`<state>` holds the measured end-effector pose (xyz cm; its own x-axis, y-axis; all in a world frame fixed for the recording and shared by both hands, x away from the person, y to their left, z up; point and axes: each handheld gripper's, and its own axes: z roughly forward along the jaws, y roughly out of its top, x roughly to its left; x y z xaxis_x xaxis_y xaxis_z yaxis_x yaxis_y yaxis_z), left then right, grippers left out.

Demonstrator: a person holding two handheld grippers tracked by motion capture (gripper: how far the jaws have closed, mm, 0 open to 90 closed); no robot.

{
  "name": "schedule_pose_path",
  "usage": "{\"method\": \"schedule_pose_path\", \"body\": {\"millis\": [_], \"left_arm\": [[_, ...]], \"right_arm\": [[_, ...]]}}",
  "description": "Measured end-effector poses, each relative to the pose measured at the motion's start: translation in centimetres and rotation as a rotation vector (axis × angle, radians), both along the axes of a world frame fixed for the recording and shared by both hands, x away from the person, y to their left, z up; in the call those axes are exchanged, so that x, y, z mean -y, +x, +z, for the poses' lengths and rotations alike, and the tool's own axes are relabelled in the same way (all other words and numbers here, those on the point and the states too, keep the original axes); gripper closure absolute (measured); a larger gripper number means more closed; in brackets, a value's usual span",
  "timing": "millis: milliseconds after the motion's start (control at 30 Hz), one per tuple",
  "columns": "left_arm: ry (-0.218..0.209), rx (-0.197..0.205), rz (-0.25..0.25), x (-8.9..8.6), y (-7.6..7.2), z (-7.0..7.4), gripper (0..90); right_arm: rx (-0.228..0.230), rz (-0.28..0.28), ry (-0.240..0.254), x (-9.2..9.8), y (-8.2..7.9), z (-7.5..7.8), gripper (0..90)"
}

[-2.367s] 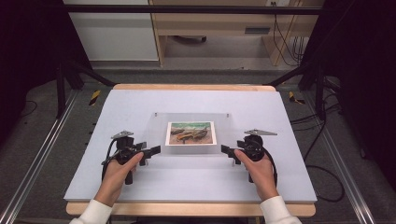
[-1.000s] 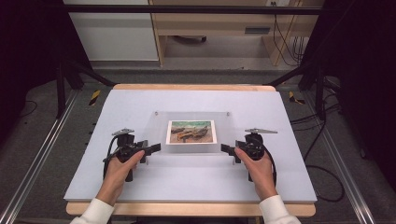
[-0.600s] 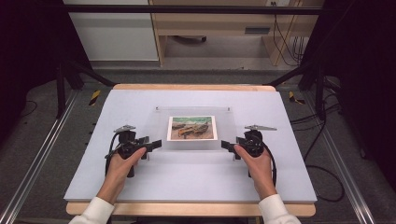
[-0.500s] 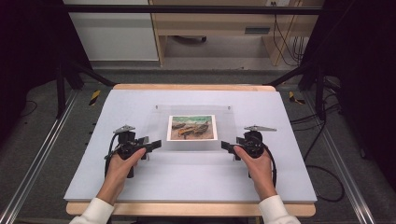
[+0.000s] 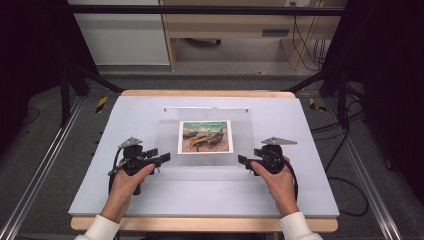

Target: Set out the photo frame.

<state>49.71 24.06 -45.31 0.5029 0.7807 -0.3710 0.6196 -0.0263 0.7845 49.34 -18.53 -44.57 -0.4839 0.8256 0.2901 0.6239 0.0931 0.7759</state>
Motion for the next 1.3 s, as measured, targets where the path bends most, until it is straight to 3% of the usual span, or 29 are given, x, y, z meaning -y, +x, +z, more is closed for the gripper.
{"method": "schedule_pose_path", "body": {"millis": [600,1300], "left_arm": [[0.04,0.027,-0.002,0.0,-1.3,0.4,33.6],[0.06,0.04,-0.011,-0.2,-2.1,0.6,37.4]], "right_arm": [[0.045,0.009,-0.043,0.1,-1.2,0.2,29.1],[0.055,0.014,-0.065,0.2,-2.3,0.5,34.9]]}}
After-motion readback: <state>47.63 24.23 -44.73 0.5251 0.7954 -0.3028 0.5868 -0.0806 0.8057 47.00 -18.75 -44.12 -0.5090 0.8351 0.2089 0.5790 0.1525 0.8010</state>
